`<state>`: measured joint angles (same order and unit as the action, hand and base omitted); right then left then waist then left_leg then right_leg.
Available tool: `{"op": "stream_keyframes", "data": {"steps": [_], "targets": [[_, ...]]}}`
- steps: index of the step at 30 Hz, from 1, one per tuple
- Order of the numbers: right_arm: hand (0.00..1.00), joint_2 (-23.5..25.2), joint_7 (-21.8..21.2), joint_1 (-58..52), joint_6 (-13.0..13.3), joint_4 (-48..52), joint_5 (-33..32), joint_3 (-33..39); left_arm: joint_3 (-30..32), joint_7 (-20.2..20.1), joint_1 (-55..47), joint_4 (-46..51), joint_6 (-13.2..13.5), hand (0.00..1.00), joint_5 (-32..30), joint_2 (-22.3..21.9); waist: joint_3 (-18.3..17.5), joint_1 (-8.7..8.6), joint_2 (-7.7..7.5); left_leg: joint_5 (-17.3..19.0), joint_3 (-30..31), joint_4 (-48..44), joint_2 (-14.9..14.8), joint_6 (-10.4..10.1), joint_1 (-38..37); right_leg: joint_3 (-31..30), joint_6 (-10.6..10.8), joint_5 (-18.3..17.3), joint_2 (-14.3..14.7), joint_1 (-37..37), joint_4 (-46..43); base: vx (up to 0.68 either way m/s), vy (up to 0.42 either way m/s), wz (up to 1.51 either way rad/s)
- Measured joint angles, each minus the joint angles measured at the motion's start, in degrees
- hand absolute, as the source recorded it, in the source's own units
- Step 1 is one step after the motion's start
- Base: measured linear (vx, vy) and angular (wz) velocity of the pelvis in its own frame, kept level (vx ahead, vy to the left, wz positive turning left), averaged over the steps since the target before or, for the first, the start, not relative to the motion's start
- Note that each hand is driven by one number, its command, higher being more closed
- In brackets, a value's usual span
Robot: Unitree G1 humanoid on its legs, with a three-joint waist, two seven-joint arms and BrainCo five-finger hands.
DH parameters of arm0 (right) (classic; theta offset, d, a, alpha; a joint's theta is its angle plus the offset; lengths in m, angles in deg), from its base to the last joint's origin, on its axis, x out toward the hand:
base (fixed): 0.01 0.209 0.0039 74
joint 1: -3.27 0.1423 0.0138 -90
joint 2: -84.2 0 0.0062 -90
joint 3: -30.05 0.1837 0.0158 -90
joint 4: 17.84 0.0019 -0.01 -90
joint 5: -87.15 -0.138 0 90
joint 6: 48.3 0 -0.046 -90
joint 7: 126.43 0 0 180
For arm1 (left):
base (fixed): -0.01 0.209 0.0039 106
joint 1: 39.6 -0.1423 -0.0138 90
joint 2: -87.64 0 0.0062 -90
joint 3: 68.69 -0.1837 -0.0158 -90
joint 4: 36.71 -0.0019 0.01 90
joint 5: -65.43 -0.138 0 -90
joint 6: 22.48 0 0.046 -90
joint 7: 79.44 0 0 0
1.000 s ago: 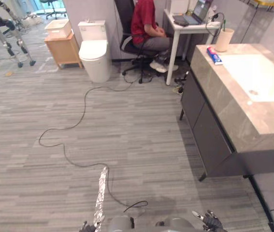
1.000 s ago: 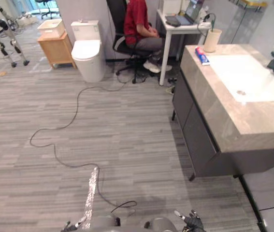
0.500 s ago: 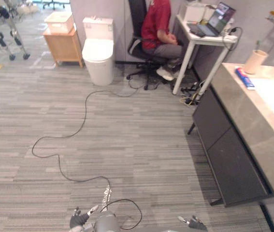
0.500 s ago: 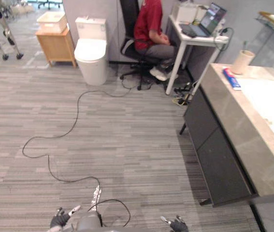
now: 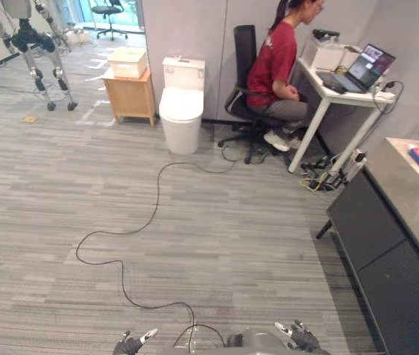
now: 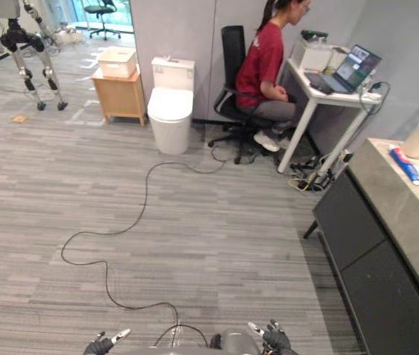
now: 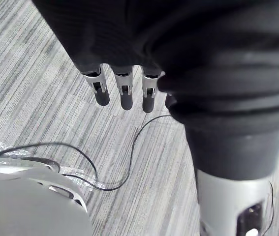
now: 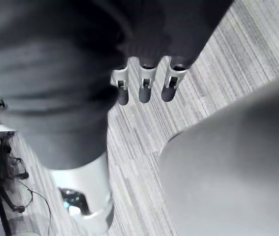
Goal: Organize washtable
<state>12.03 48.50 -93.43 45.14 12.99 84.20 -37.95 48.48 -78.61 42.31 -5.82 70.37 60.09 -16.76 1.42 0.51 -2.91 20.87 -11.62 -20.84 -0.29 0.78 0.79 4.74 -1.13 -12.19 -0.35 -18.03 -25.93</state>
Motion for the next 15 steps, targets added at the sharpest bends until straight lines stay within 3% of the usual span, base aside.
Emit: {"op": "stream_keyframes", "data": {"steps": [2, 3, 4, 5, 6, 8, 11, 12, 13, 14, 15], "targets": [[0.00, -0.9, 0.1, -0.2, -0.2, -0.1, 0.4, -0.3, 1.1, -0.2, -1.4, 0.0, 0.0, 0.00, -0.3, -1.3, -1.6, 0.13, 1.54, 1.5, 0.7, -3.8, -1.8, -3.1, -1.5, 0.2, 0.1, 3.0, 1.8, 3.4, 2.3, 0.43, 0.004, 0.25], [0.00, -0.7, 0.0, -0.1, -0.3, -0.1, 0.3, -0.6, 2.0, -0.8, -1.4, 0.2, 0.1, 0.00, -0.4, -1.4, -2.0, -0.32, 1.14, 1.3, 0.9, -9.4, -2.6, -3.5, 0.5, 0.7, 0.2, 3.5, 1.8, 3.9, 2.0, 0.48, -0.032, 0.21], [0.00, -0.9, 0.1, -0.3, -0.9, 0.0, 1.1, -1.0, 4.7, -1.0, -1.1, 0.9, 0.0, 0.00, -0.5, -2.7, -1.8, -0.61, 2.80, -4.2, 1.9, -28.2, -5.5, -4.1, 8.1, 1.2, -0.4, 1.8, 2.7, 6.6, 2.3, 0.47, -0.020, 0.02], [0.00, -1.1, 0.1, -0.3, -1.0, 0.2, 1.4, -1.2, 5.2, -0.9, -1.2, 0.9, -0.1, 0.00, -0.4, -3.0, -1.8, 0.03, 2.43, -8.8, 1.9, -34.8, -6.9, -3.6, 10.6, 0.5, -0.7, 1.1, 3.0, 7.8, 2.4, 0.53, 0.036, -0.55], [0.00, -1.8, 0.2, -0.4, -1.5, 0.2, 1.9, -1.7, 4.9, -0.9, -2.1, 1.1, -0.1, 0.00, -0.5, -3.4, -1.7, 1.83, 2.75, -12.9, 1.4, -43.8, -9.0, -2.7, 14.0, -1.8, -0.8, 0.4, 3.6, 10.0, 2.7, 0.37, 0.091, -0.76], [0.00, -2.0, 0.2, -0.1, -1.9, -0.2, 2.3, -2.1, 4.9, -1.0, -2.5, 1.3, -0.1, 0.00, -0.4, -3.3, -1.8, 2.20, 2.74, -11.2, 2.0, -47.7, -11.1, -0.7, 17.7, -3.5, -0.8, 0.2, 3.1, 13.4, 4.4, 0.45, 0.138, -0.72], [0.00, -0.9, 0.2, -0.1, -1.9, -0.1, 3.1, -2.3, 3.1, -2.0, -2.5, 1.3, -0.1, 0.00, -0.4, -1.7, -1.4, 1.97, 0.96, -7.8, 1.7, -37.2, -11.9, -0.8, 18.9, -4.8, -0.4, 0.4, -0.3, 18.0, 8.1, 0.43, 0.180, -0.27], [0.00, -0.6, 0.3, -0.1, -1.9, -0.2, 3.4, -1.9, 1.8, -2.0, -2.5, 1.3, 0.0, 0.00, -0.5, -1.2, -1.3, 1.97, 0.68, -7.5, 0.6, -24.7, -11.7, -1.6, 17.4, -4.6, 0.5, 0.5, -1.6, 19.4, 8.5, 0.31, 0.249, 0.07], [0.00, -1.3, 0.2, -1.1, -1.6, 0.4, 3.5, -1.1, 0.0, -2.0, -2.6, 1.1, 0.1, 0.00, -0.6, -1.5, -1.7, 1.93, 2.42, -14.1, 0.6, -5.9, -11.8, -3.5, 14.1, -3.6, 2.3, 0.0, -1.1, 19.7, 7.8, 0.34, 0.345, 0.20], [0.00, -1.2, 0.3, -0.7, -1.5, -0.1, 4.0, -0.4, -0.3, -2.6, -2.4, 0.7, 0.2, 0.00, -1.1, -0.5, -1.7, 1.91, 2.07, -14.0, 0.9, -3.1, -10.2, -3.4, 13.3, -4.1, 3.8, -1.4, -2.6, 19.9, 7.2, 0.31, 0.339, 0.23], [0.00, -0.4, 0.2, -0.5, -1.6, -0.7, 4.4, -0.4, -0.6, -2.7, -2.2, 0.5, 0.3, 0.00, -1.5, 0.5, -2.2, 1.89, 0.06, -14.9, 0.6, -0.2, -7.9, -2.7, 11.8, -5.0, 4.0, -1.5, -4.4, 19.8, 7.2, 0.29, 0.315, 0.22]]}}
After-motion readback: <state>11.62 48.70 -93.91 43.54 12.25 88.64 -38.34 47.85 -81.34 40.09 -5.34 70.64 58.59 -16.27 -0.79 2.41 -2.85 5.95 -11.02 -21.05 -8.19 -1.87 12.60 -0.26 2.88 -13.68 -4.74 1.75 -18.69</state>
